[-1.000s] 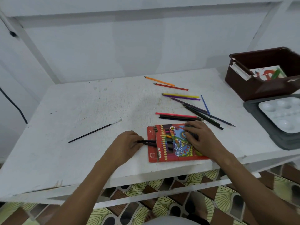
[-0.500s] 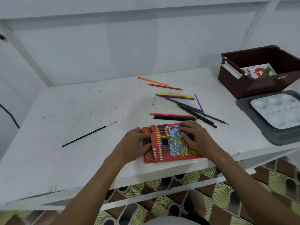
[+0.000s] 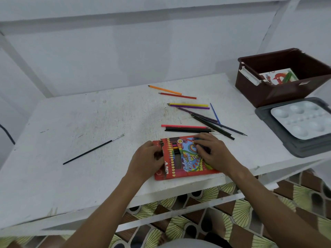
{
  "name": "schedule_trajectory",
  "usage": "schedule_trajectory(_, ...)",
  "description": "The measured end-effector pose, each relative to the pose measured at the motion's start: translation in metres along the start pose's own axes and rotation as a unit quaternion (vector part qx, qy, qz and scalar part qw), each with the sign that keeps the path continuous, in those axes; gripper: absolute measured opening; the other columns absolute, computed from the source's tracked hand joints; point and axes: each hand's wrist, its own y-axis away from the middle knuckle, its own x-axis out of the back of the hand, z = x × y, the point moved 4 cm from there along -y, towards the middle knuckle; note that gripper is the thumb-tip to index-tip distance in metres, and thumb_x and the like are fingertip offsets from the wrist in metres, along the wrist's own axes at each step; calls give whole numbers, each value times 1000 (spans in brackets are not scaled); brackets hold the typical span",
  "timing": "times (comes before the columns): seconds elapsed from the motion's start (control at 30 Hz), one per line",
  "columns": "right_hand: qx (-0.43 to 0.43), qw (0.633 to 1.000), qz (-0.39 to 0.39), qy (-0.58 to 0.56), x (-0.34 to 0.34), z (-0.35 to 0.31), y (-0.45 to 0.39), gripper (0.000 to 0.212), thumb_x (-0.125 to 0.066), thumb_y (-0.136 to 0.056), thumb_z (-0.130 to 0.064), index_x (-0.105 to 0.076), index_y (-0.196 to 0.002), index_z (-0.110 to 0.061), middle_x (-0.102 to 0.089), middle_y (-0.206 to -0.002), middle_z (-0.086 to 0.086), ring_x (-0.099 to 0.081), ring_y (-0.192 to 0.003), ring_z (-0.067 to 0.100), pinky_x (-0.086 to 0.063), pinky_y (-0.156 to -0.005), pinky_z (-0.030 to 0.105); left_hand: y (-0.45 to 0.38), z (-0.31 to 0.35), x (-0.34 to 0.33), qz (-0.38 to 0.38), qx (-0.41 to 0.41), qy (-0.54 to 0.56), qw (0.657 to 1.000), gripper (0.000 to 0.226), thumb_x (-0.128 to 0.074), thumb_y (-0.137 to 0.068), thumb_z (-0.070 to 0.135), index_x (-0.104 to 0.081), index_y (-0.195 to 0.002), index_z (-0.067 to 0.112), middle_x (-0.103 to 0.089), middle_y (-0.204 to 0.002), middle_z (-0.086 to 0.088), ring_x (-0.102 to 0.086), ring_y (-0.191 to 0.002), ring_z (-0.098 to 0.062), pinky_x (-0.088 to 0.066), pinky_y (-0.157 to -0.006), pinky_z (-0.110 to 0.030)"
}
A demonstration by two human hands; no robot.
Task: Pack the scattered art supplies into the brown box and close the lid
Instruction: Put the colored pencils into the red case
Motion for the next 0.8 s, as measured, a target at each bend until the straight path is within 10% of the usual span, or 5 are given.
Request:
schedule_trajectory(0.37,9,1000,-11,4,0,0,1,28,-59,-92,-22,-66,-115,-7,-59,-128,1,-43,-119,1,-35,-95,13,-7,0,-4,-11,-3,-30,999,24,-65,-88,29,-70,-104,14,-69,-94,0,-55,-75,-7,-43,-66,-19)
schedule_trajectory(0.6,-9,1000,-11,3,1,2,0,29,-58,-93,-22,-65,-118,-8,-57,-130,0,-39,-120,-2,-31,-97,10,-38,-3,23,-244,9,-105,964,21,-61,-89,25,-69,-109,22,-67,-102,6,-56,-81,-6,-41,-69,-17)
schedule_trajectory(0.8,-15,1000,-14,4,-1,4,0,30,-59,-92,-23,-65,-118,-9,-57,-130,0,-42,-123,3,-38,-102,22,-99,12,23,-141,0,-105,984,29,-60,-92,30,-64,-117,16,-62,-111,-2,-53,-90,-12,-43,-80,-24)
